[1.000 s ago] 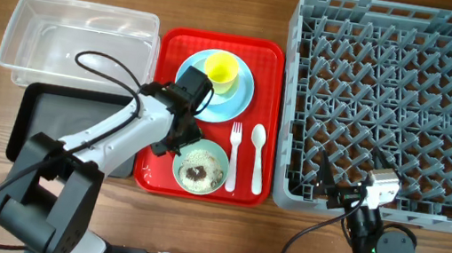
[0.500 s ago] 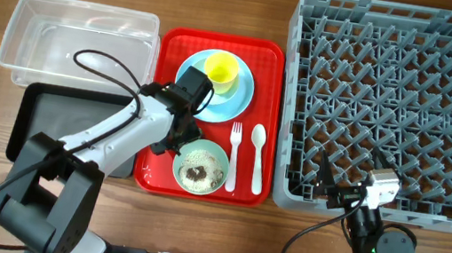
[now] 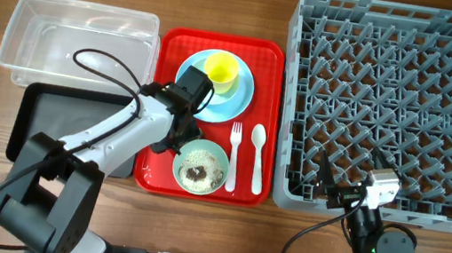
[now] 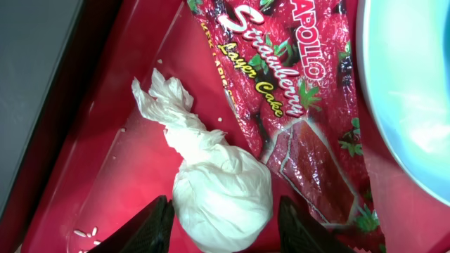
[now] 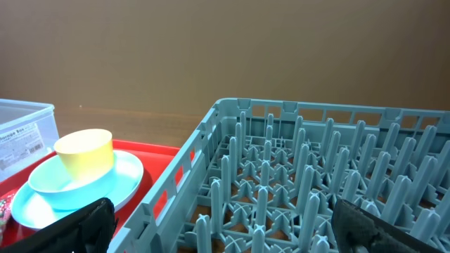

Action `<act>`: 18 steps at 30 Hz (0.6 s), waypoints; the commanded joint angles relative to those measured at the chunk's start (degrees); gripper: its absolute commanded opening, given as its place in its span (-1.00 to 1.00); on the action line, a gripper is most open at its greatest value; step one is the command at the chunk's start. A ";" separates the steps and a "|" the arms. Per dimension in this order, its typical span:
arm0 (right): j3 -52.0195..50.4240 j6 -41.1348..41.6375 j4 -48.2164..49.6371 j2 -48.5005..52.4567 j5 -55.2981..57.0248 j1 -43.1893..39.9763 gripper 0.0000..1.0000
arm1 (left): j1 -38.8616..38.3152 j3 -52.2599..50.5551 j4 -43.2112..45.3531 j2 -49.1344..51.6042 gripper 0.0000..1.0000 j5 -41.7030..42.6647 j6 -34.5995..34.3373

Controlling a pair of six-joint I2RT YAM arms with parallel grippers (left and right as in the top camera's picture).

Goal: Sort waste into correct bins and load items into the dishwasher rack
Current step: 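Reach the left gripper to the white tissue on the red tray and grasp it, then carry the tissue with the left gripper into the clear plastic bin and release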

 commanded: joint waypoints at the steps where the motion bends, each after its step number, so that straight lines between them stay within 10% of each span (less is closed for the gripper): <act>1: -0.07 -0.26 0.33 -0.33 -0.68 -0.28 0.99 | -0.15 -0.66 -0.04 0.44 -0.03 -2.21 -0.68; 18: -0.07 -0.26 0.35 -0.33 -0.68 -0.28 0.99 | -0.17 -4.22 3.28 0.48 -0.20 -3.63 -0.72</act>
